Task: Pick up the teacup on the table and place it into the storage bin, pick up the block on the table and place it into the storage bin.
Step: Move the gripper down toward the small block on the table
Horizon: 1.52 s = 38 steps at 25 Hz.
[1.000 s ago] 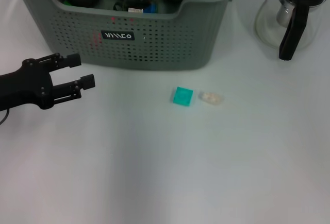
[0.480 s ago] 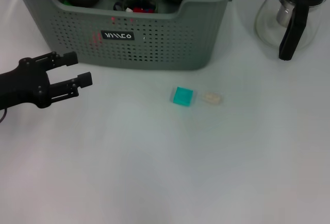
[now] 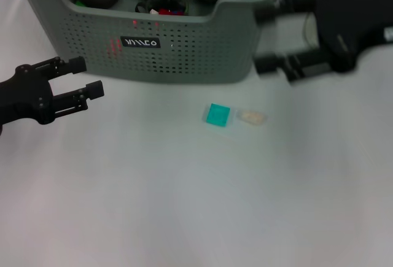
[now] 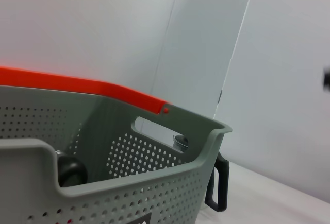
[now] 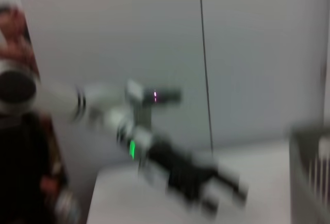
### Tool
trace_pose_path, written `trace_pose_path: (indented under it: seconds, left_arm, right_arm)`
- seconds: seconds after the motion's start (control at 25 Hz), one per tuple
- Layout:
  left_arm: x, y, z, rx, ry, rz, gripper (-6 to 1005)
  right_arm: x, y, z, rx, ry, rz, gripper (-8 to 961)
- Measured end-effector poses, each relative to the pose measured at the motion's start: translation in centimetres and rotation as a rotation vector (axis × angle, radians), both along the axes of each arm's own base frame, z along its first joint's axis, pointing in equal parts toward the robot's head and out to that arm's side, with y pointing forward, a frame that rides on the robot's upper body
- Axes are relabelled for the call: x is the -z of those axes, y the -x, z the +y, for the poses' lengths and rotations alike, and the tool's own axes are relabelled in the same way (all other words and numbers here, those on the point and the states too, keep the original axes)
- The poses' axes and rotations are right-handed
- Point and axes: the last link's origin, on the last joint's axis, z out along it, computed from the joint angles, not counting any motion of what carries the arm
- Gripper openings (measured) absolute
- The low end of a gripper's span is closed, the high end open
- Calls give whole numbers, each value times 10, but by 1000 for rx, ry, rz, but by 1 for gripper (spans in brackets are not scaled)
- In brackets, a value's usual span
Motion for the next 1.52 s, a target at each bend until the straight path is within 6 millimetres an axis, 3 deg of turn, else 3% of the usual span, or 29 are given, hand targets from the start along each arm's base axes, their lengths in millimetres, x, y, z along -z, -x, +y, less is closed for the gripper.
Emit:
trace_pose_path:
  seconds: [0.16, 0.28, 0.48, 0.56, 0.84, 1.12, 1.52]
  left_arm:
    - [1, -1, 4, -3, -5, 4, 727]
    - [2, -1, 5, -5, -6, 2, 727]
    - [4, -2, 4, -5, -6, -4, 727]
    - [4, -2, 4, -4, -4, -6, 727]
    - [6, -2, 1, -6, -5, -12, 727]
    - [8, -2, 1, -10, -8, -22, 727]
    - [11, -5, 1, -3, -1, -27, 727]
  right_arm:
    - [-2, -16, -2, 79, 57, -216, 825]
    - [4, -15, 7, 131, 60, -364, 824]
    - [31, -2, 16, 98, 92, -646, 823]
    - [55, 12, 19, 30, 71, -772, 822]
    - [96, 26, 29, 7, 43, -920, 821]
    - [132, 13, 41, 26, 33, -1026, 821]
    - [145, 13, 52, 60, -43, -970, 820]
